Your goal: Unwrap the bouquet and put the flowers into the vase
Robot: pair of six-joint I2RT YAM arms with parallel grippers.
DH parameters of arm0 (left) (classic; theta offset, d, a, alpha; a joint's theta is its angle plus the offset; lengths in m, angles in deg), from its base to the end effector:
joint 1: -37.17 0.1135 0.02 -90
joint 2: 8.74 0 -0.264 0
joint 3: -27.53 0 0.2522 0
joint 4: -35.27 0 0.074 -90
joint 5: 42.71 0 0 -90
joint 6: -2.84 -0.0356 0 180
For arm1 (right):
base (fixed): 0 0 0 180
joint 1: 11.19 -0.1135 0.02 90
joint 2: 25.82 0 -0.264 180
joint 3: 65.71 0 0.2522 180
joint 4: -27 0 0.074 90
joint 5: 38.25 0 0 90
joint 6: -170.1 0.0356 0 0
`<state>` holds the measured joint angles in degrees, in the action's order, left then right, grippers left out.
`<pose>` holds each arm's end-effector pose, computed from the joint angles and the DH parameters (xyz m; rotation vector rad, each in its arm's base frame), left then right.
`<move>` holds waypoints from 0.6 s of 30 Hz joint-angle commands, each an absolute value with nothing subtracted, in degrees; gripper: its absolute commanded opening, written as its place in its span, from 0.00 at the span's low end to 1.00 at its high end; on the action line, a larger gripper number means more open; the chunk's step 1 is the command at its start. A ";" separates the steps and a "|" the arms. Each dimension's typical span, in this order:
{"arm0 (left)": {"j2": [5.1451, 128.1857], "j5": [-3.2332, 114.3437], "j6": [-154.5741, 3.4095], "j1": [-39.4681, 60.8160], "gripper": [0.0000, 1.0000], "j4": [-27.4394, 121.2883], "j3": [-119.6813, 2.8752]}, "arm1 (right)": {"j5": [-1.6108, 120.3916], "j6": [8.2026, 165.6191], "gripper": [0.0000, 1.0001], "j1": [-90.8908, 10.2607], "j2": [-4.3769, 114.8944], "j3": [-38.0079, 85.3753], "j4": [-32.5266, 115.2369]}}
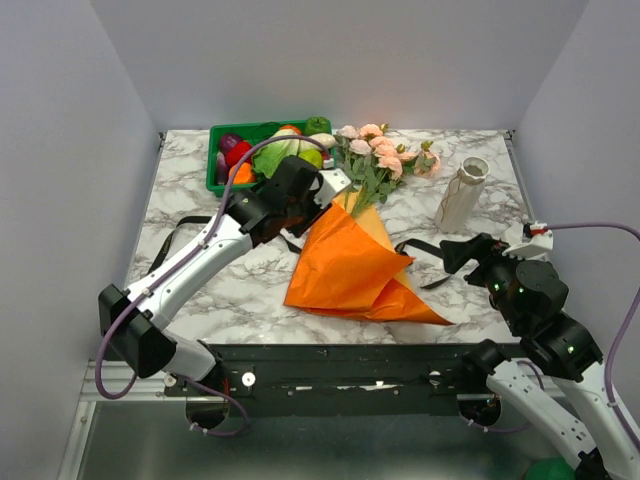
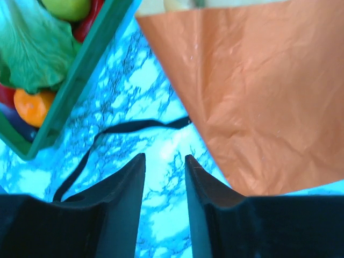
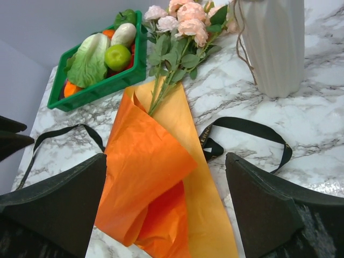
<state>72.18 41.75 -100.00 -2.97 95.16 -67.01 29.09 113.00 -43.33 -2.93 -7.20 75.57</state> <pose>0.2309 -0.1902 0.3545 1.0185 2.1471 -0.1133 0.0801 0.0341 0.3391 0.2958 1.7781 0.4611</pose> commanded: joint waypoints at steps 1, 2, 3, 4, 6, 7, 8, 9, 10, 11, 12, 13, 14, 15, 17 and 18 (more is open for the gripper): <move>72.38 54.30 -97.80 -4.22 0.86 98.68 -69.79 | 31.44 112.87 0.97 -43.27 -1.65 -7.74 72.49; 73.77 56.67 -97.27 -5.44 0.90 99.12 -71.04 | 31.45 113.05 0.97 -43.27 -1.74 -8.18 72.49; 74.75 56.18 -97.10 -9.63 0.93 99.30 -72.18 | 31.01 113.32 0.97 -43.27 -2.00 -8.44 72.58; 75.89 55.21 -97.09 -11.85 0.93 99.13 -73.67 | 30.75 113.58 0.97 -43.27 -2.35 -8.53 72.75; 79.56 51.87 -97.18 -15.80 0.93 97.82 -74.65 | 28.91 113.85 0.97 -43.27 -3.67 -8.36 73.45; 81.16 51.17 -97.09 -18.35 0.93 97.55 -75.96 | 28.20 114.11 0.97 -43.27 -4.02 -8.01 74.85; 82.82 50.29 -96.92 -19.50 0.93 97.46 -76.84 | 27.41 114.11 0.97 -43.27 -4.46 -7.40 75.56; 86.15 49.50 -96.83 -20.21 0.96 97.63 -77.98 | 26.27 114.20 0.98 -43.36 -4.73 -6.43 76.17; 87.75 49.14 -96.66 -21.61 0.97 97.63 -79.91 | 25.74 114.28 0.97 -43.27 -4.99 -5.90 77.48; 89.16 48.79 -96.65 -22.41 0.97 97.54 -80.97 | 25.12 114.29 0.98 -43.27 -5.34 -5.63 77.93; 91.61 47.74 -96.92 -23.11 0.97 97.28 -81.76 | 24.25 114.46 0.98 -43.27 -5.95 -5.11 78.46; 92.59 47.65 -97.18 -24.08 0.97 97.19 -83.25 | 23.80 114.90 0.98 -43.27 -6.31 -4.93 79.60; 93.47 47.73 -97.62 -25.65 0.97 97.02 -83.87 | 23.37 114.99 0.98 -43.27 -6.66 -4.67 80.13; 95.04 46.34 -97.79 -26.45 0.98 97.02 -84.40 | 22.58 115.25 0.98 -43.27 -7.36 -4.49 80.74; 96.63 44.84 -98.41 -28.47 0.99 96.84 -85.28 | 21.78 115.60 0.98 -43.27 -8.15 -4.14 82.24; 98.38 44.14 -98.85 -28.92 0.99 96.41 -85.46 | 21.17 115.69 0.98 -43.27 -8.59 -3.88 82.59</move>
